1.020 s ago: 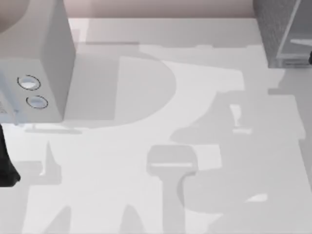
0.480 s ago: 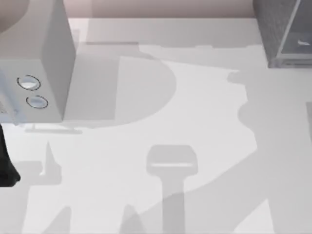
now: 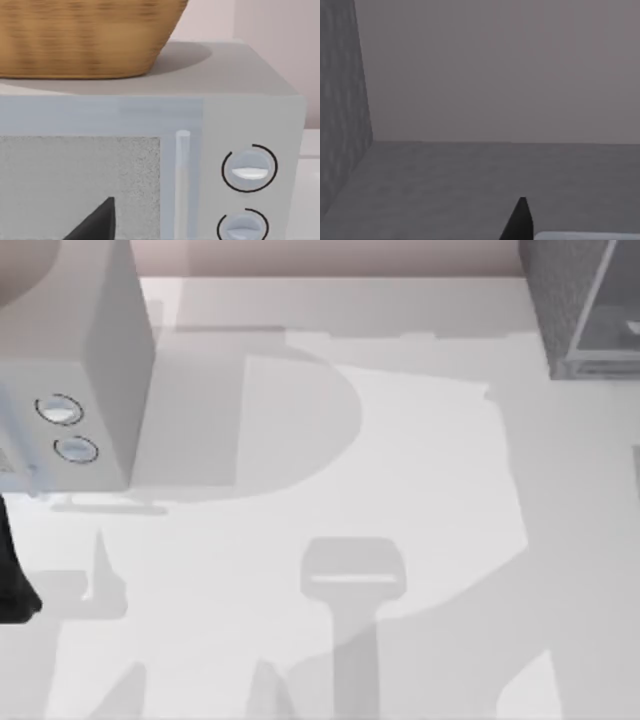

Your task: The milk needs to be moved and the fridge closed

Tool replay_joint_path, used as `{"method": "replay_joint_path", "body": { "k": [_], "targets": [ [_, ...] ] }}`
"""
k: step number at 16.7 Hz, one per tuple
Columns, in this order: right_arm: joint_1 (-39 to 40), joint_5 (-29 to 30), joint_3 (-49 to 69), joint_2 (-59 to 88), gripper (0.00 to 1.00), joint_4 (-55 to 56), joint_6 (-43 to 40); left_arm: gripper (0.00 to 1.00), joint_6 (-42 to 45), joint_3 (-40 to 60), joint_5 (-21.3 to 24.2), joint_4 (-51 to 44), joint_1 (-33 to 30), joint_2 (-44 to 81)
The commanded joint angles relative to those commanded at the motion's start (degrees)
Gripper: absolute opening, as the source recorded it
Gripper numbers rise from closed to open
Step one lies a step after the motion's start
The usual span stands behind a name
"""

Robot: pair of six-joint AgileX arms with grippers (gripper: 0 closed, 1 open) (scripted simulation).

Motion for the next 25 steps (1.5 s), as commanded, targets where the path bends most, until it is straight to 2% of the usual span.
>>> {"method": "replay_joint_path", "body": {
  "k": [5, 18, 25],
  "targets": [
    [-0.21, -0.09, 0.17, 0.16, 0.00, -0.08, -0.05, 1.00, 0.00, 0.00, 0.00, 0.00, 0.00, 0.00],
    [-0.21, -0.09, 0.17, 0.16, 0.98, -0.08, -0.05, 1.00, 0.00, 0.00, 0.00, 0.00, 0.00, 0.00],
    [-0.21, -0.09, 0.17, 0.16, 1.00, -0.08, -0.05, 1.00, 0.00, 0.00, 0.00, 0.00, 0.00, 0.00]
  ]
}}
